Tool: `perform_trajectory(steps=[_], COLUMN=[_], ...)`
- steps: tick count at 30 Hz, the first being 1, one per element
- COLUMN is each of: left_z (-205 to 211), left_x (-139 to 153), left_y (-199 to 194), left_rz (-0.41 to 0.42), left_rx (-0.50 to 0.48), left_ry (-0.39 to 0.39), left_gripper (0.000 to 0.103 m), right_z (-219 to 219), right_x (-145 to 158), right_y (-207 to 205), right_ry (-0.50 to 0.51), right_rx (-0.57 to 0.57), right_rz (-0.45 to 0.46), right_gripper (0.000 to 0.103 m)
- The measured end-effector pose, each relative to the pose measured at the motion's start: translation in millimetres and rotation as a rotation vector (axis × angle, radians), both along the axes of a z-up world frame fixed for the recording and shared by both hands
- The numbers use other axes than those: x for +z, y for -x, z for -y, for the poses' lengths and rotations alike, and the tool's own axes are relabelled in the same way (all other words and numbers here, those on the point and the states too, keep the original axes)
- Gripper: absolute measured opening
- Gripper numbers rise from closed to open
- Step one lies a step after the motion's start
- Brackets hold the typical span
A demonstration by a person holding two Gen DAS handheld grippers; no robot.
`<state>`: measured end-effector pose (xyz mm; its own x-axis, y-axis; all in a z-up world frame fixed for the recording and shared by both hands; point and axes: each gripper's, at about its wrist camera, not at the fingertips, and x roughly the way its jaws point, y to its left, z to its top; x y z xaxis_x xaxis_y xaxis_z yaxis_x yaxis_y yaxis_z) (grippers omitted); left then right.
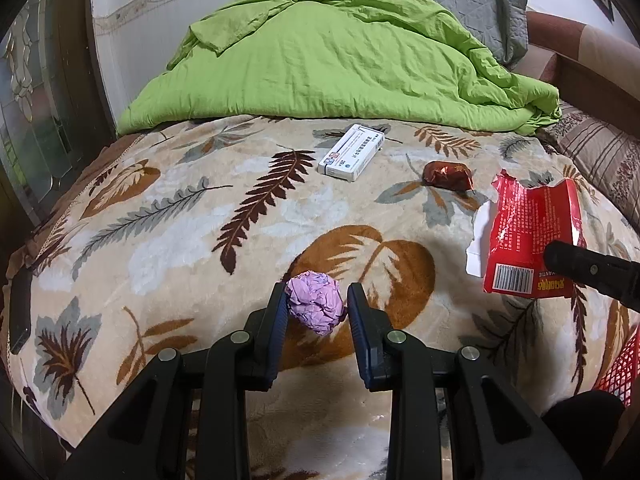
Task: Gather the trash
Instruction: 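Hold the pink paper and red wrapper lifted above the bed, then carry the pink paper and red wrapper over the red basket and release both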
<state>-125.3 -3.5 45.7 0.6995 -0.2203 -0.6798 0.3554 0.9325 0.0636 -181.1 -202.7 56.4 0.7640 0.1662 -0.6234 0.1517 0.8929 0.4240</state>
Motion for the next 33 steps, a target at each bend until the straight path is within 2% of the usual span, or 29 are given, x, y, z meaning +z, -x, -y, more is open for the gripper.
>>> perform_trajectory(steps=[33], left_z=[5], left_x=[8], left_y=[2], left_rz=[-0.019], left_rx=[-0.027], left_ry=[0.026], left_gripper=[0.029], right_z=[9], right_x=[-3], right_y=[13], right_ry=[-0.017], right_rx=[-0.023], right_rz=[-0.025], right_gripper=[0.021])
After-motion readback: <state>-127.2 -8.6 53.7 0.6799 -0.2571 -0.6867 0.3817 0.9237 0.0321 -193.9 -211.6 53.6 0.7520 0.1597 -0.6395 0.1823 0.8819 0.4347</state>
